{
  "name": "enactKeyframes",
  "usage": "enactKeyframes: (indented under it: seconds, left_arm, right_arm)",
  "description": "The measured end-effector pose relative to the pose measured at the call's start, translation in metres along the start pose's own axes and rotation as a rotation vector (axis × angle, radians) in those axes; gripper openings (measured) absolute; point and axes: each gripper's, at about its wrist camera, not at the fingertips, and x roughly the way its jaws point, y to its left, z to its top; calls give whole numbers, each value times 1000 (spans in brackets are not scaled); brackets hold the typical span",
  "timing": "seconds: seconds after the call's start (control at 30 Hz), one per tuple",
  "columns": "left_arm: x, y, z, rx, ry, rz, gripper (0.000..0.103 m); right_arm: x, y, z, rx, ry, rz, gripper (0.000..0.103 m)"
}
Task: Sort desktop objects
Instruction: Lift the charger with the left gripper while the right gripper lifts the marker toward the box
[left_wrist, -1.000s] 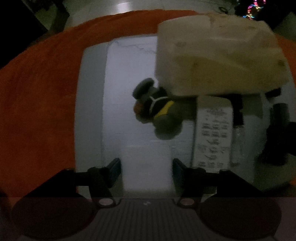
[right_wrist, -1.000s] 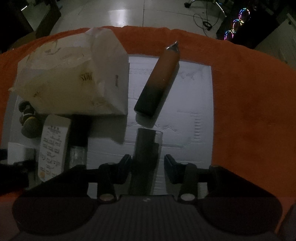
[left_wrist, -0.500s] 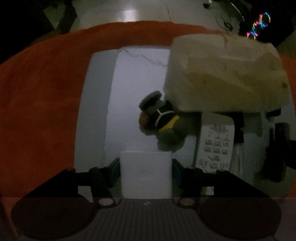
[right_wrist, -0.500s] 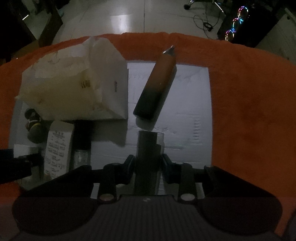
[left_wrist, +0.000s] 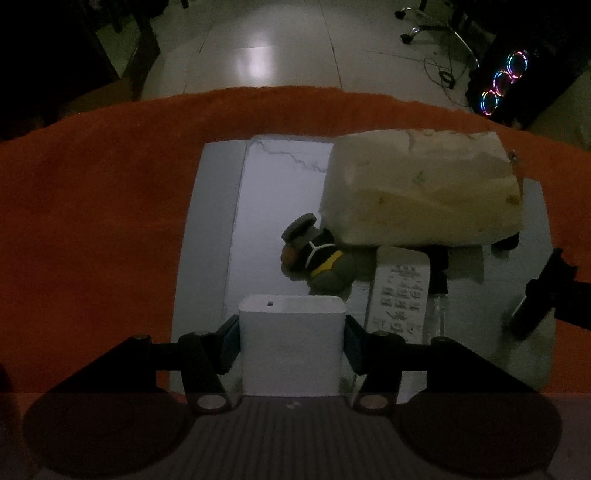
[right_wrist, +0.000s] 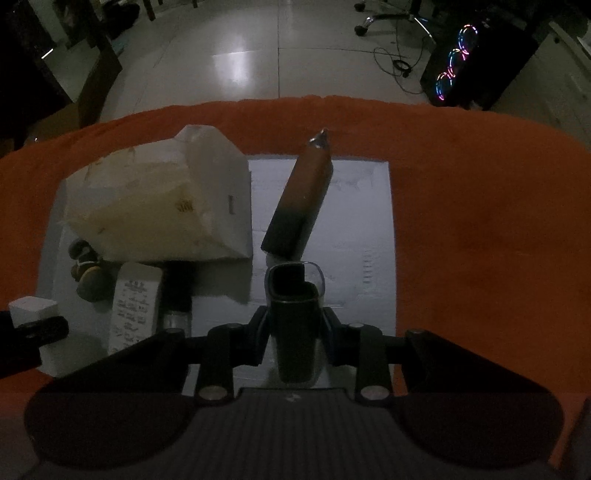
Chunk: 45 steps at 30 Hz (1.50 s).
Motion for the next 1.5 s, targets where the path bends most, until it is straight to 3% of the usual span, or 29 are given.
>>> enactKeyframes:
  seconds: [0.23, 0.67, 1.2, 1.5]
  left_arm:
    - [-6, 5, -1, -6, -10, -5, 51]
    - [-78, 8, -30, -23, -70, -34, 51]
    - [-136, 14, -82, -46, -148, -80, 51]
    - [-149, -1, -117, 39, -126, -89, 51]
  right_arm:
    - [-17, -6, 0, 10, -11, 13, 31]
    - [-90, 6, -14, -23, -91, 42, 31]
    - [-162, 25, -70, -101, -175, 109, 31]
    - [-174, 41, -115, -190, -170, 153, 31]
